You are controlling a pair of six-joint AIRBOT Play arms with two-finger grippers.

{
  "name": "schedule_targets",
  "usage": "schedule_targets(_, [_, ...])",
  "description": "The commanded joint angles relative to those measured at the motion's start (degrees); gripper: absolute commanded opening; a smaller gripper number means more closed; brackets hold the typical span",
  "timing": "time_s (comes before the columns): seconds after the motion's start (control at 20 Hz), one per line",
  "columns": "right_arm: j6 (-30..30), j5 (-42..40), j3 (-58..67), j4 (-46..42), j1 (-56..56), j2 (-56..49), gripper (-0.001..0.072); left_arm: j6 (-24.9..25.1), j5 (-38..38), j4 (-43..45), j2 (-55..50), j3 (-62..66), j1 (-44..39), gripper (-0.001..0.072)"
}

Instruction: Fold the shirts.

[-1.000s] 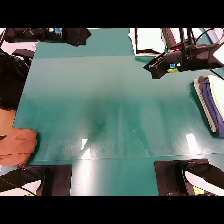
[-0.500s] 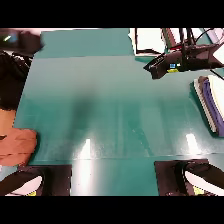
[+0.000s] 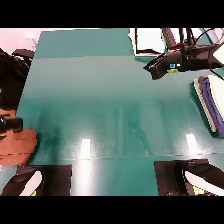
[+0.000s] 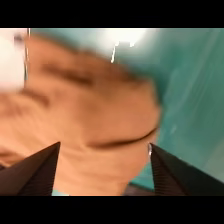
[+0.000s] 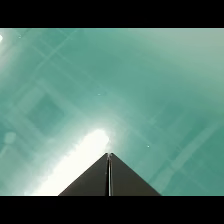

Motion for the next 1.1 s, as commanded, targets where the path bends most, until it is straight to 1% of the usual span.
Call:
schedule_targets(0.0, [0.00, 0.02, 0.02, 0.02, 0.04, 0.02, 0.0019, -0.59, 4.48, 3.56, 1.11, -10.95, 2.67, 0.0641])
schedule_targets(0.1, [0.00, 0.04, 0.02, 0.02, 0.04, 0.02, 0.0019, -1.68, 6.47, 4.07, 1.11, -12.28, 2.67, 0.0641])
schedule_targets(0.2, [0.00, 0.04, 0.02, 0.02, 0.07, 0.02, 0.0019, -2.75, 6.71, 4.11, 1.11, -12.26, 2.67, 0.0640])
schedule_targets(0.25, [0.00, 0.04, 0.02, 0.02, 0.04, 0.02, 0.0019, -3.54, 6.64, 4.11, 1.11, -12.26, 2.67, 0.0540])
schedule_targets(0.3, [0.00, 0.02, 0.02, 0.02, 0.04, 0.02, 0.0018, -3.56, 6.19, 4.09, 1.11, -12.07, 2.64, 0.0220])
schedule_targets(0.35, [0.00, -0.04, 0.04, 0.02, 0.04, 0.04, 0.0018, -3.52, 5.90, 3.98, 1.14, -11.41, 2.64, 0.0032])
schedule_targets(0.45, [0.00, -0.52, 0.68, -0.02, 0.04, 0.04, 0.0018, -3.32, 4.09, 3.04, 1.27, -6.82, 2.62, 0.0022])
schedule_targets(0.5, [0.00, -0.52, 1.99, -0.02, 0.04, 0.04, 0.0018, -2.86, 2.86, 1.95, 1.36, -2.29, 1.79, 0.0021])
schedule_targets(0.6, [0.02, -0.90, 6.21, -0.04, 0.02, 0.04, 0.0018, -2.91, 1.07, 0.85, 1.36, 9.29, -2.91, 0.0021])
schedule_targets(0.65, [0.17, -0.92, 8.70, -0.07, 0.00, 0.04, 0.0018, -3.17, 0.90, 0.42, 1.36, 15.50, -6.29, 0.0020])
schedule_targets(0.8, [0.68, -0.98, 16.31, -0.59, -0.02, 0.04, 0.0017, -6.67, 2.82, -0.28, 1.36, 33.16, -19.56, 0.0020])
schedule_targets(0.9, [2.03, -0.98, 20.61, -2.78, -0.02, 0.02, 0.0017, -9.03, 7.10, -0.28, 1.29, 40.81, -28.02, 0.0019])
schedule_targets(1.05, [5.55, -0.87, 25.57, -8.72, -0.94, 0.02, 0.0017, -10.58, 13.03, -0.35, -0.48, 47.01, -39.15, 0.0018])
